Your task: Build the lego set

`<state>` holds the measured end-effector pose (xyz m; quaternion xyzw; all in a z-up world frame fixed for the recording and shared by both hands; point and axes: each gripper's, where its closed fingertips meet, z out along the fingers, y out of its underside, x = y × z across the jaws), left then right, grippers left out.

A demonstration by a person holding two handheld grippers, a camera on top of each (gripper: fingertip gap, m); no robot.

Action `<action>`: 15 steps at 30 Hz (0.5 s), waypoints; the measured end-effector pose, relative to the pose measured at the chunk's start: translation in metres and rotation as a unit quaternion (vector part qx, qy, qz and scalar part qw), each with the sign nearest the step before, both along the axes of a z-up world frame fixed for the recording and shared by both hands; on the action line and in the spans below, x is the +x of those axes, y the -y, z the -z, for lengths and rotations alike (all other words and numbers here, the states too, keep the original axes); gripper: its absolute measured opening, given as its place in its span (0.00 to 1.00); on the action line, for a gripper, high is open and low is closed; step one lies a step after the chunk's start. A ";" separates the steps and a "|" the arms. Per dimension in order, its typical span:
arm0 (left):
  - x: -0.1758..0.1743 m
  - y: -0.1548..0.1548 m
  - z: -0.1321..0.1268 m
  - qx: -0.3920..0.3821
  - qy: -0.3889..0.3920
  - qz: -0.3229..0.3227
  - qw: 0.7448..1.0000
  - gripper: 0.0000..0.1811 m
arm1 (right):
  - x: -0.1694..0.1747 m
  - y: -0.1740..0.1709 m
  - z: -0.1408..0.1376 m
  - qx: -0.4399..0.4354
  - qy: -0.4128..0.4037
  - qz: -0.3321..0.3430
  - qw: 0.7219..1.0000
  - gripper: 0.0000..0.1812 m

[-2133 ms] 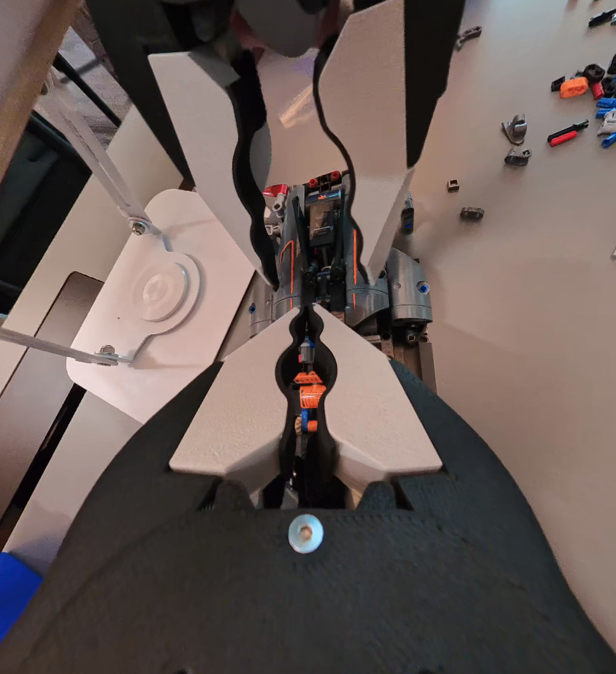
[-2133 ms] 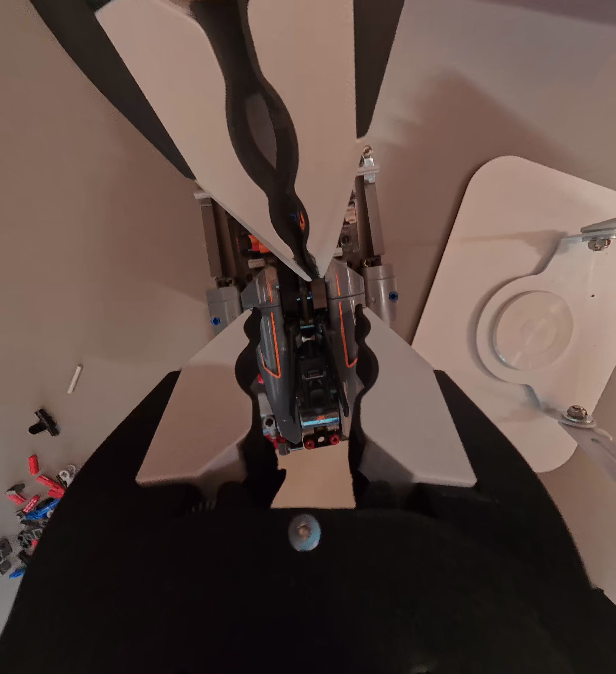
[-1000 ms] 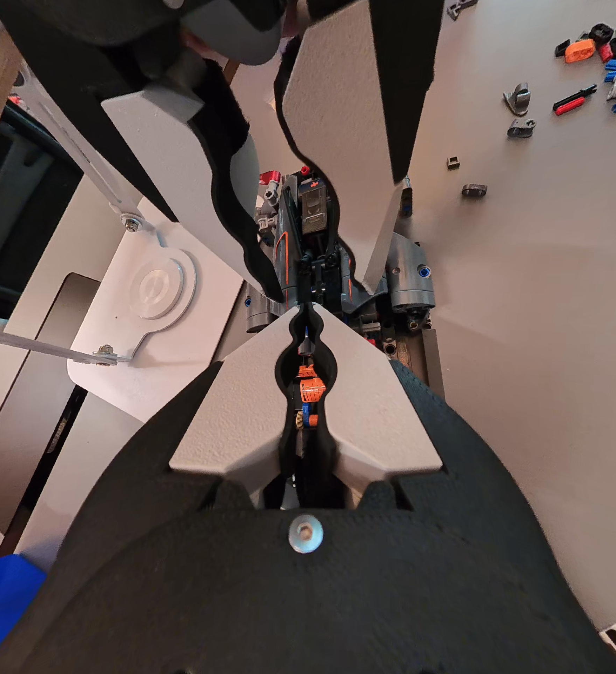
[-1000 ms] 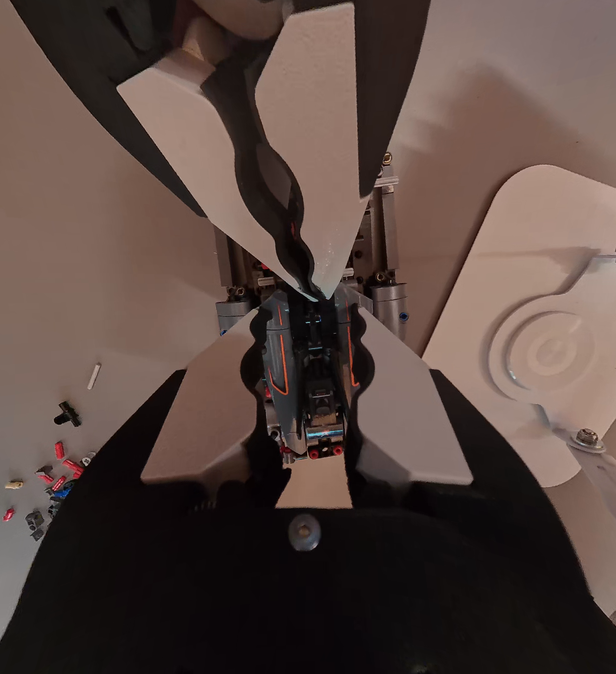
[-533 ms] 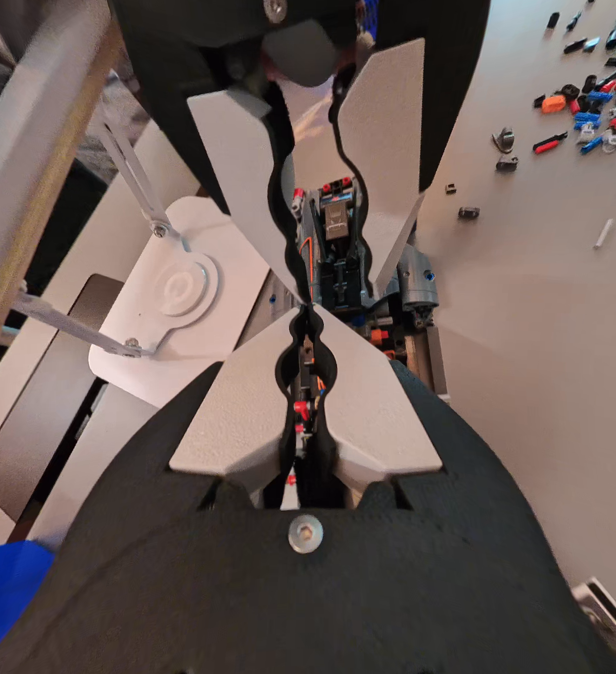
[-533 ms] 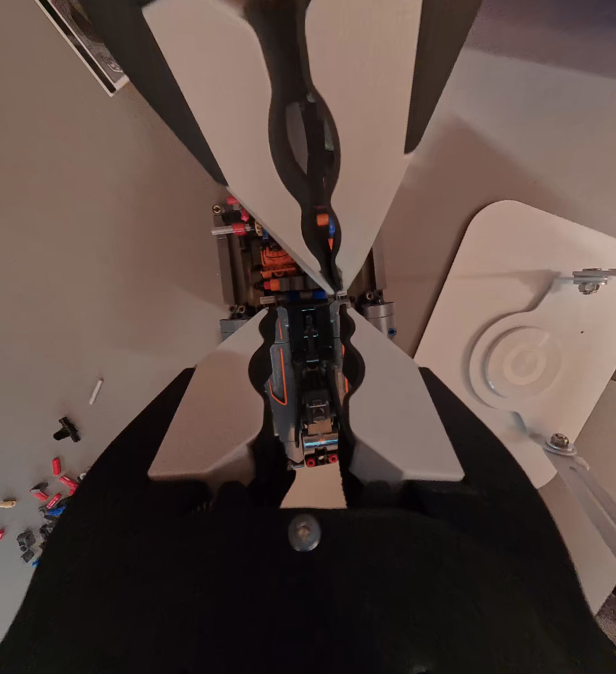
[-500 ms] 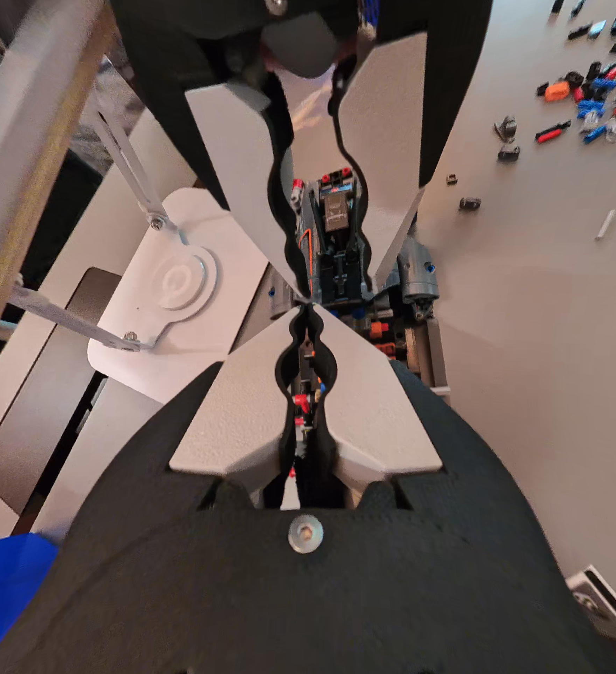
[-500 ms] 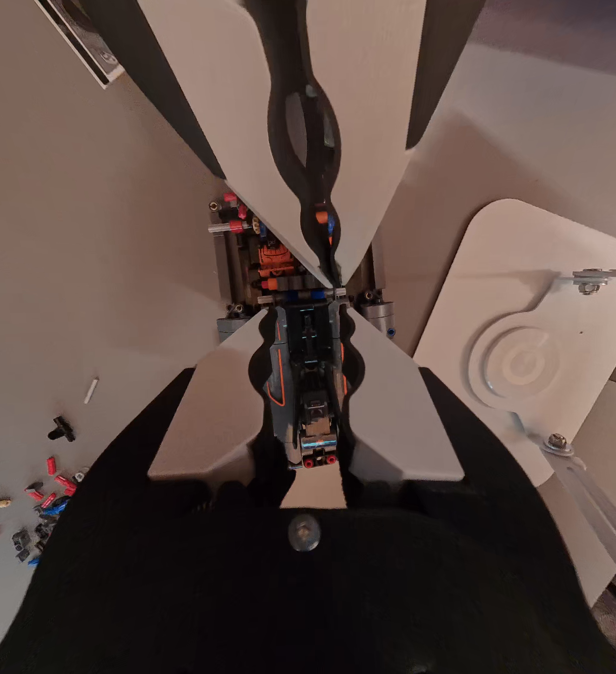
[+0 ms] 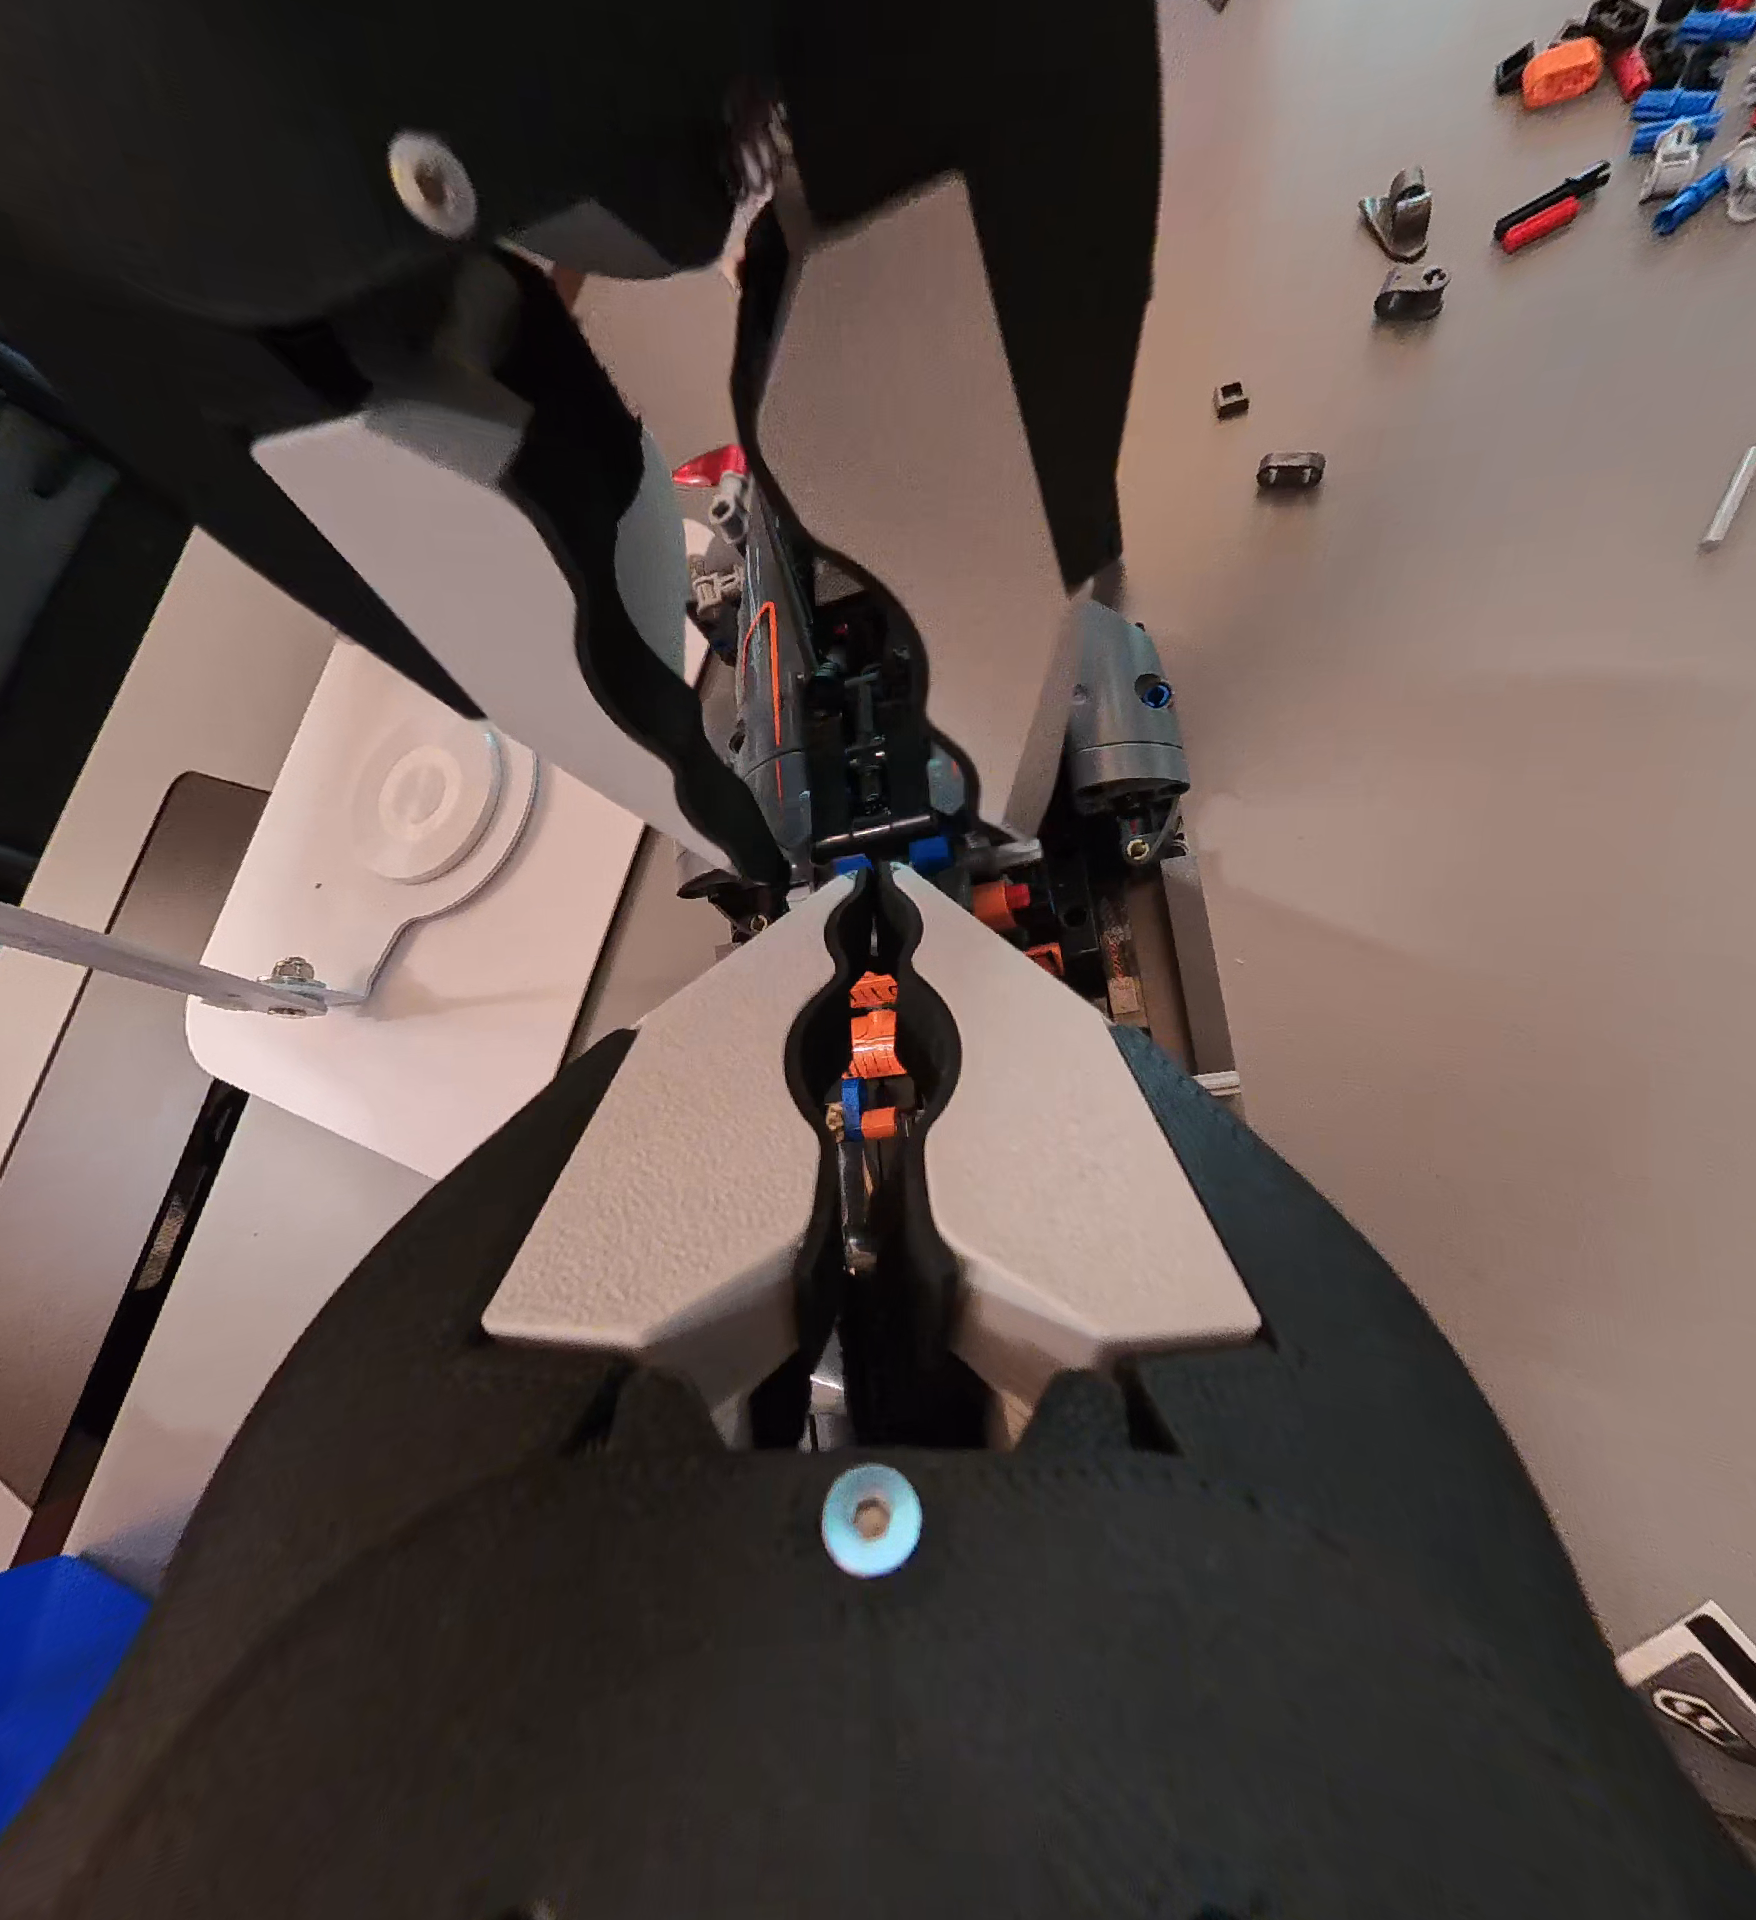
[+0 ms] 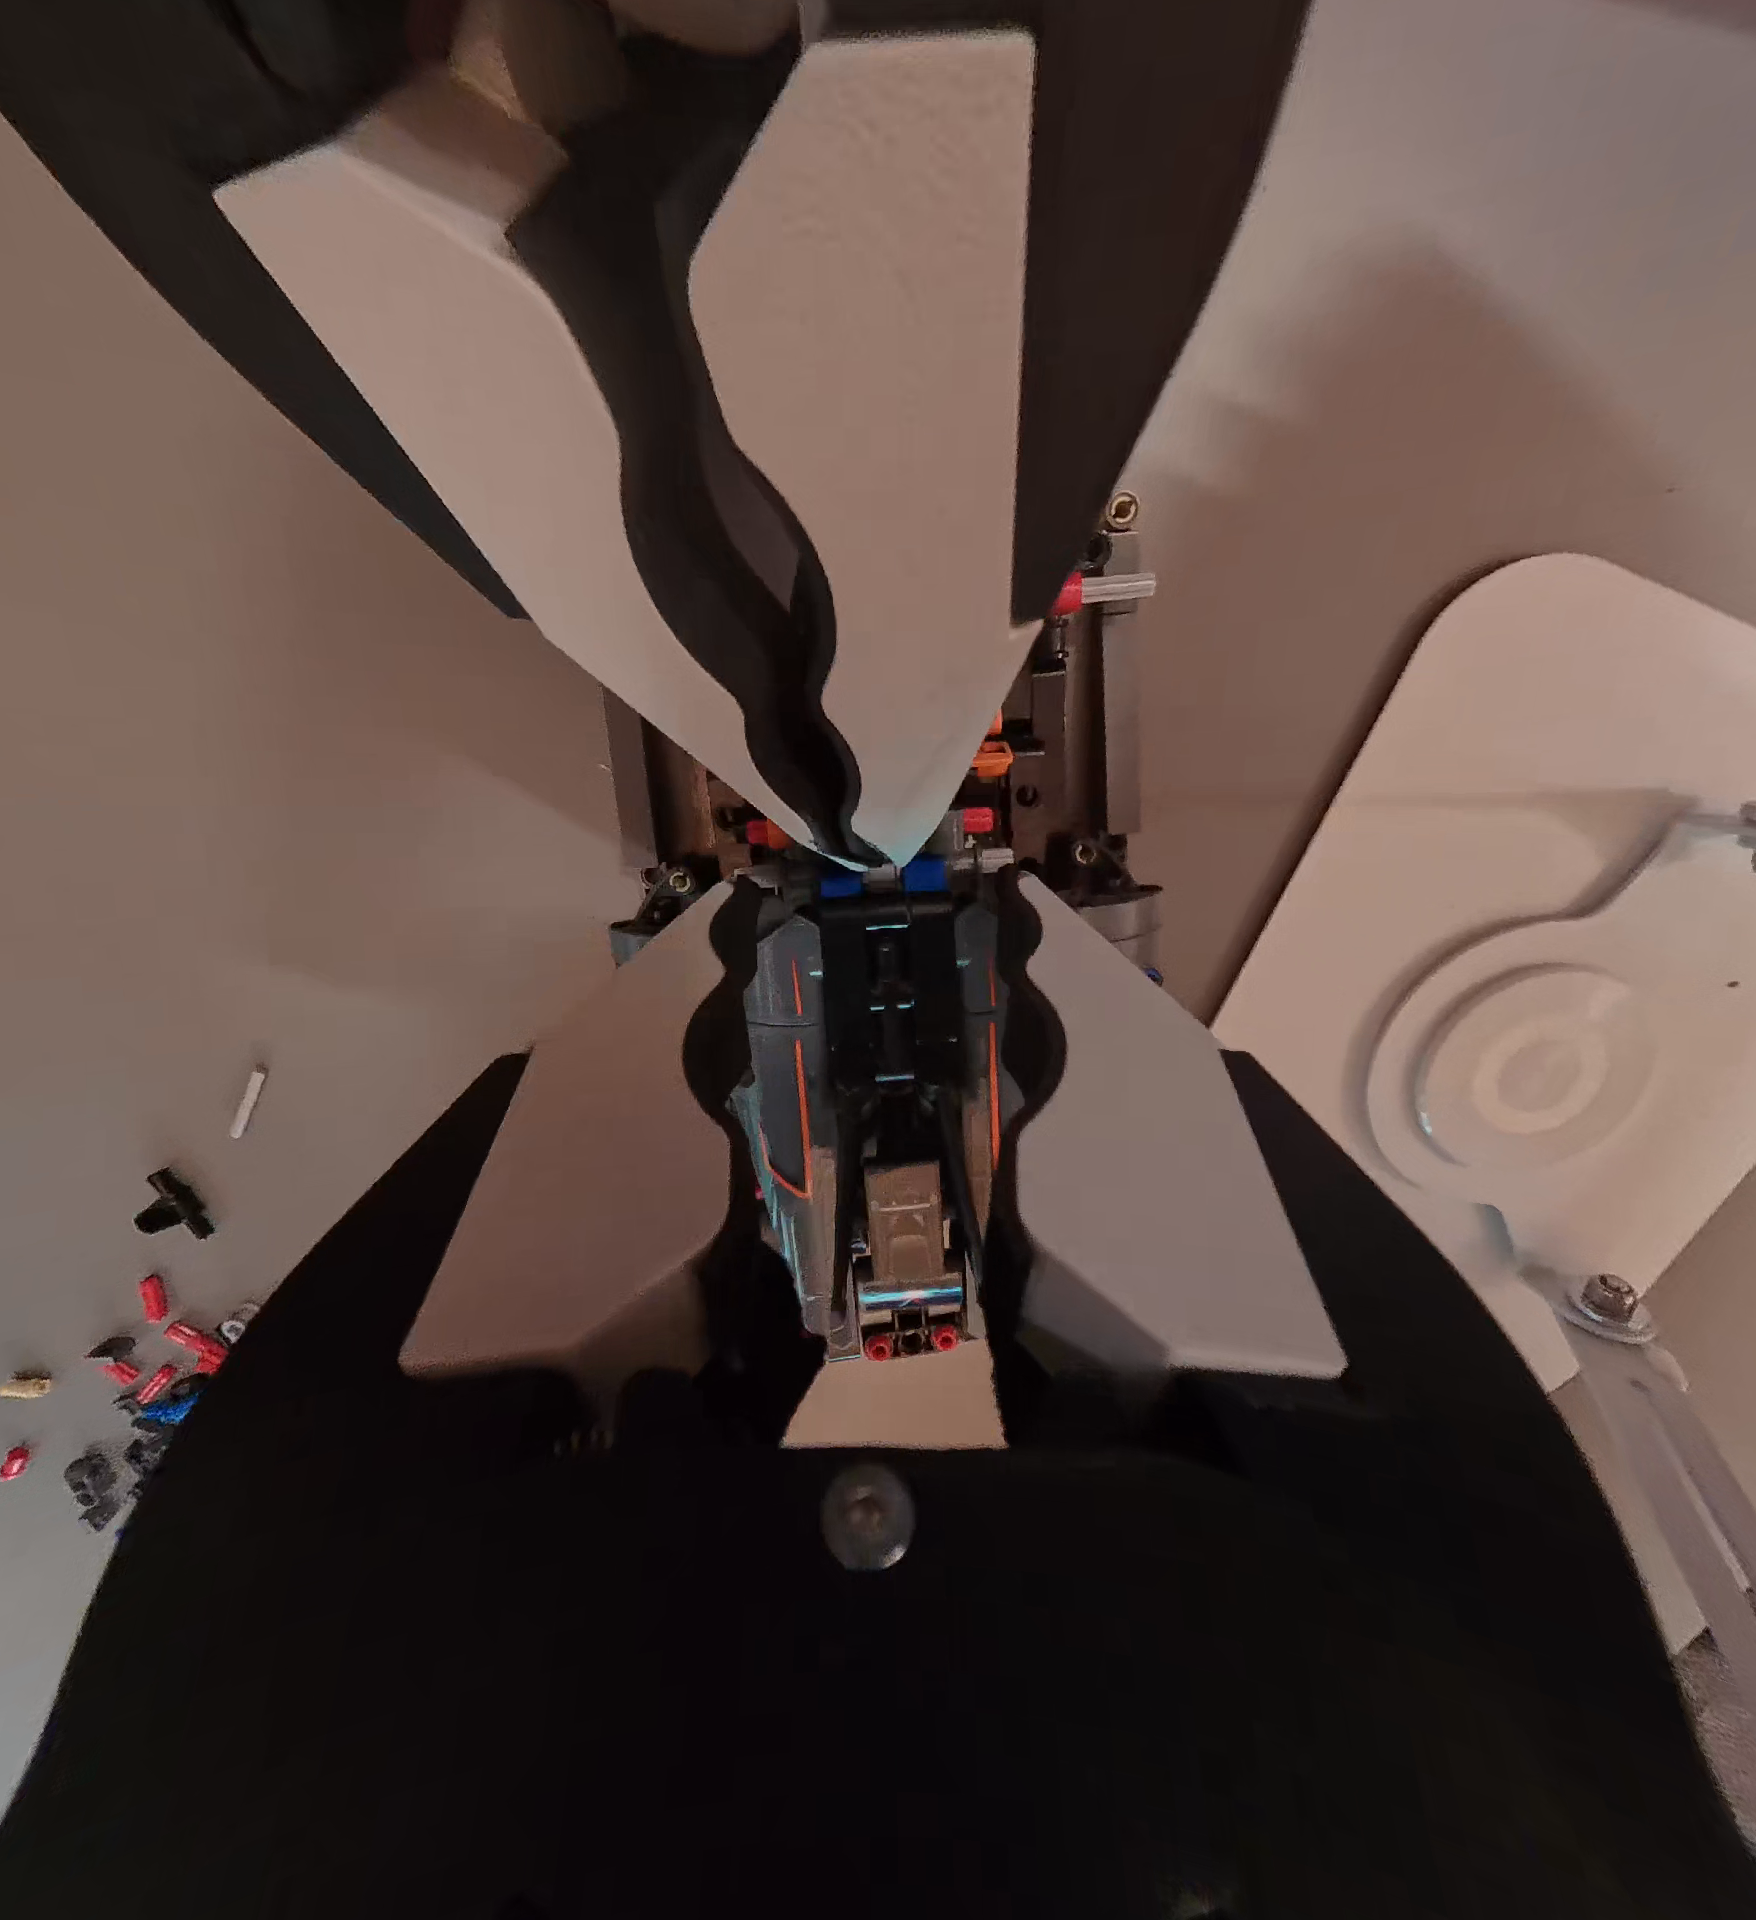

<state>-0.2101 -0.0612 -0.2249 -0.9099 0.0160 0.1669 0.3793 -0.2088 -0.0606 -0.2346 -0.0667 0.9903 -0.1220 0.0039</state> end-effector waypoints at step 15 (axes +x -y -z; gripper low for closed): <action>-0.002 -0.006 0.006 -0.007 -0.033 0.003 0.999 0.00 | 0.001 0.002 0.006 0.003 0.002 -0.012 1.000 0.20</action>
